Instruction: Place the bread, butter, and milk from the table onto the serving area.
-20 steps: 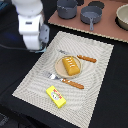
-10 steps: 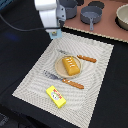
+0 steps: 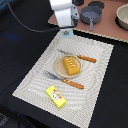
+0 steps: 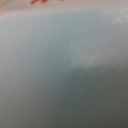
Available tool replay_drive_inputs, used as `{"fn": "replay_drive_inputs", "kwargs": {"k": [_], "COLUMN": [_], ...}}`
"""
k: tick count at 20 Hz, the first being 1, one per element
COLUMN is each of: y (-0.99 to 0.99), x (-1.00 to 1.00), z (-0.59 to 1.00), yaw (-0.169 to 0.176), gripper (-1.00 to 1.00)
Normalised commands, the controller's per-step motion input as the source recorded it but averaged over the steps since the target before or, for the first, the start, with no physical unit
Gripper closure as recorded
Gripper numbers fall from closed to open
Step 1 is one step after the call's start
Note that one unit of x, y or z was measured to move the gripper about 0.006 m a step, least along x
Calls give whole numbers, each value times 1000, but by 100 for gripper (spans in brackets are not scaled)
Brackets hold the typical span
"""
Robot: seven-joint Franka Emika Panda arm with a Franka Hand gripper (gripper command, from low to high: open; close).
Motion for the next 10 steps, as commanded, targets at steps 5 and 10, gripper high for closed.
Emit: {"fn": "replay_drive_inputs", "kwargs": {"k": [5, 10], "y": [583, 395], "x": [698, 423], "z": [-194, -247], "yaw": [12, 14], "gripper": [100, 100]}}
